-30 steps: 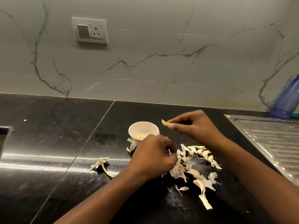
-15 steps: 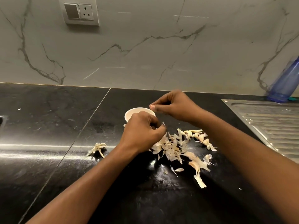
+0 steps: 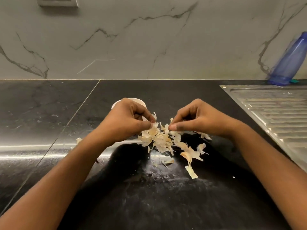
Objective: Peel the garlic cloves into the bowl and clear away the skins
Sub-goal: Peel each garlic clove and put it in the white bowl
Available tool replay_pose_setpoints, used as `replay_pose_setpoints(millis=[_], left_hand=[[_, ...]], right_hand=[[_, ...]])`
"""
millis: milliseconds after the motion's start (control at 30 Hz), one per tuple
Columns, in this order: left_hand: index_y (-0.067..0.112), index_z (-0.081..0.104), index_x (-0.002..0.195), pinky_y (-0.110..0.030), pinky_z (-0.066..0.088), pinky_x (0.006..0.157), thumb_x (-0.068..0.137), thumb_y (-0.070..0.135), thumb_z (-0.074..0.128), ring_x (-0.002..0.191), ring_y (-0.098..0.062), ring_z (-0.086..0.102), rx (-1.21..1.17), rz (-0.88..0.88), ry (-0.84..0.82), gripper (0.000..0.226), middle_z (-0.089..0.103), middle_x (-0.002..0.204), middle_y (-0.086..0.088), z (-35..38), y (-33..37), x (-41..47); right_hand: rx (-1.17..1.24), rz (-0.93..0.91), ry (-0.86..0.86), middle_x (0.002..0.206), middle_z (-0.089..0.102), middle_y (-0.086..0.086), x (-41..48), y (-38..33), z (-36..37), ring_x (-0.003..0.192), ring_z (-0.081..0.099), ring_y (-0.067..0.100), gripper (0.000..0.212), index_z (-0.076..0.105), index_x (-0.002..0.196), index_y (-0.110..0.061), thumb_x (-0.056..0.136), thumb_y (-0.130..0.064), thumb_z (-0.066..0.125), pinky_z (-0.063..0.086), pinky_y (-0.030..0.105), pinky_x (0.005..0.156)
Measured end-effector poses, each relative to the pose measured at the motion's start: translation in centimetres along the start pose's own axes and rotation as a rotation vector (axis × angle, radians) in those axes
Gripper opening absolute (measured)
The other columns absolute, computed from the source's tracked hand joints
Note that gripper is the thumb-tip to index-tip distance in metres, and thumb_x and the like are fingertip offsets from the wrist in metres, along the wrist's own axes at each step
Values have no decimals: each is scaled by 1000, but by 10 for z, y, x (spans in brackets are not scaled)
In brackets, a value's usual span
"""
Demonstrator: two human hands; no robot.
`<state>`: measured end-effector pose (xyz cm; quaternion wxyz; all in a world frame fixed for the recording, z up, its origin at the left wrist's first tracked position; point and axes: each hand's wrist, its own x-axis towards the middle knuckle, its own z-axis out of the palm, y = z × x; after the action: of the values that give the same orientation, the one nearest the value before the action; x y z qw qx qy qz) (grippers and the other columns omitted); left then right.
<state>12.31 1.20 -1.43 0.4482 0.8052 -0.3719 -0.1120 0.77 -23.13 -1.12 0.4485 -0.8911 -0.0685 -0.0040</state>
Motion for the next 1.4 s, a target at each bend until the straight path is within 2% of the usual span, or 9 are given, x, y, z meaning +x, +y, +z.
replay_pose_setpoints(millis=[133,233,367,467,600,767,1000,1267,1400], left_hand=[[21,84,86,-30,45,58,86,7,83,49,-17,45,67,56,-83,14,54,48,-4,9,0,-3],[25,84,88,-33,39,59,84,12,85,51,-20,43,79,75,-88,14,55,54,-17,8,-3,-1],[27,83,96,-27,35,54,78,26,93,46,-11,44,116,60,-159,21,55,49,2,9,-1,-3],[29,83,95,-24,31,50,76,30,93,45,-10,41,175,54,-225,22,54,49,3,11,2,-5],[29,84,89,-23,28,48,80,25,90,44,-8,37,216,49,-241,12,49,46,6,10,1,-4],[26,84,84,-25,29,49,81,16,87,44,-10,36,219,41,-229,11,50,46,3,10,0,-3],[23,84,84,-26,30,49,82,14,86,44,-13,36,208,39,-245,9,50,47,-1,9,-2,-2],[23,84,86,-25,32,50,85,21,86,45,-12,37,177,30,-239,4,49,46,4,9,-3,-2],[22,84,88,-29,33,56,85,10,82,46,-15,37,132,36,-221,13,49,46,2,8,-4,-1]], right_hand=[[-83,-46,-55,79,72,13,2,1,4,70,58,38,10,85,98,-21,91,-28,85,46,34,65],[-211,-37,12,78,70,4,2,5,4,65,58,15,18,84,105,-28,88,-29,88,44,23,64],[-315,30,-9,85,68,-1,1,8,8,74,63,13,32,79,114,-36,84,-42,89,55,40,73],[-300,11,-23,84,69,-1,2,7,9,73,62,10,21,81,107,-36,87,-38,87,54,34,71],[-315,-10,-17,82,69,-5,2,6,7,72,62,8,8,82,97,-33,90,-31,86,52,31,68],[-309,-60,33,84,64,-9,2,5,5,81,62,11,19,84,103,-34,88,-22,87,46,19,70],[-409,-52,-71,91,58,-14,5,2,18,90,59,9,16,82,109,-38,93,-33,81,46,20,73],[-279,-40,-18,89,61,-13,0,2,4,81,59,4,6,82,97,-30,93,-34,82,46,20,72],[-236,-26,23,92,63,-13,-1,2,-1,77,56,4,4,80,95,-29,97,-31,78,46,21,70]])
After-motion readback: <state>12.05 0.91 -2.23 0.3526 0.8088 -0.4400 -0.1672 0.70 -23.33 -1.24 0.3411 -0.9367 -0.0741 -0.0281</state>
